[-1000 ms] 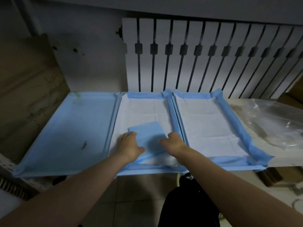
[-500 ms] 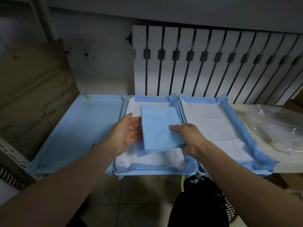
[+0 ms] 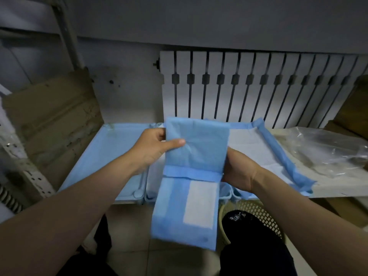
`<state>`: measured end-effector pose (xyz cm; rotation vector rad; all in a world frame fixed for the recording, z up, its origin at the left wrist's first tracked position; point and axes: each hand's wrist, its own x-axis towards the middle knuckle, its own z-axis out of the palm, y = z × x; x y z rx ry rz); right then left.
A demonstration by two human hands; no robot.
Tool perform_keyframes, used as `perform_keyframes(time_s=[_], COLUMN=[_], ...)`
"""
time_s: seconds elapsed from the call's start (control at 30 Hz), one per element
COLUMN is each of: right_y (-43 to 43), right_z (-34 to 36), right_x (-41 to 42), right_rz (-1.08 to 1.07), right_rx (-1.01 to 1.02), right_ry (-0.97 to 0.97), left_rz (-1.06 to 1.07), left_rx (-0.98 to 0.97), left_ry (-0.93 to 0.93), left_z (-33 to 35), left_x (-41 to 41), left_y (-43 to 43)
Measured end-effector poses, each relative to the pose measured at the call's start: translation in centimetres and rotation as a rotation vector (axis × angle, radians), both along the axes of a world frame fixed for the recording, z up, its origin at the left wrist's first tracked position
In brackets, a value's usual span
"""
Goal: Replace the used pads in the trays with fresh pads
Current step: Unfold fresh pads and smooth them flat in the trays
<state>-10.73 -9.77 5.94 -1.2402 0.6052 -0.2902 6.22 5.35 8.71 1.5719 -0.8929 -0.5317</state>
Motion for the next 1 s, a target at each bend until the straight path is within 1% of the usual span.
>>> perform_keyframes(time_s=[0.13,0.27,0.37,0.4,0.47,0.53,0.6,0.63,0.7,0.8,0.87,0.93,1.0], right_y=[1.3,3.3,4.2,4.5,4.8,5.1,5.3,5.4,5.6,5.9,5.9,6.1,6.1], right_z=[1.2,1.1,0.5,0.3,-0.1,-0.6,-0.8,-0.7,-0.5,-0.2,0.1,0.5,0.6], right_x=[-2.2,-3.2,-3.7,-4.0,-4.7,-5.3,-5.7,-5.7,-5.6,-5.2,-5.0,-4.9,-4.9], right_rz=[0.057,0.094,-0.008,-0.054,-0.102,-0.067,0.018,0.056,0.084,0.107,0.135,0.209,0.319], right_rx=[0.078,-0.039,-0.094,-0.137,-0.303,-0.535,-0.799,-0.887,-0.963,-1.010,-0.998,-0.981,-1.066], right_ry=[-0.086,-0.120,-0.166,-0.168,-0.147,-0.126,-0.066,-0.053,-0.078,-0.091,-0.060,-0.016,0.042], left_rz=[0.099,0.146,0.187,0.202,0.238,0.255,0.252,0.250,0.256,0.268,0.259,0.241,0.225], left_rx=[-0.047,0.004,0.029,0.041,0.070,0.096,0.125,0.135,0.141,0.140,0.138,0.128,0.129], left_ry=[0.259,0.390,0.484,0.505,0.532,0.569,0.611,0.623,0.638,0.623,0.642,0.700,0.746], left_z=[0.0,-0.5,-0.7,-0.8,-1.0,-1.4,-1.7,-1.9,-2.2,-2.6,-3.0,-3.3,-3.6], left_x=[-1.3,-3.1,-4.0,-4.2,-4.5,-4.6,-4.7,-4.7,-4.8,-4.8,-4.6,-4.3,-4.1], left_y=[1.6,3.0,4.0,4.3,4.9,5.5,6.0,6.1,6.3,6.5,6.6,6.6,6.5])
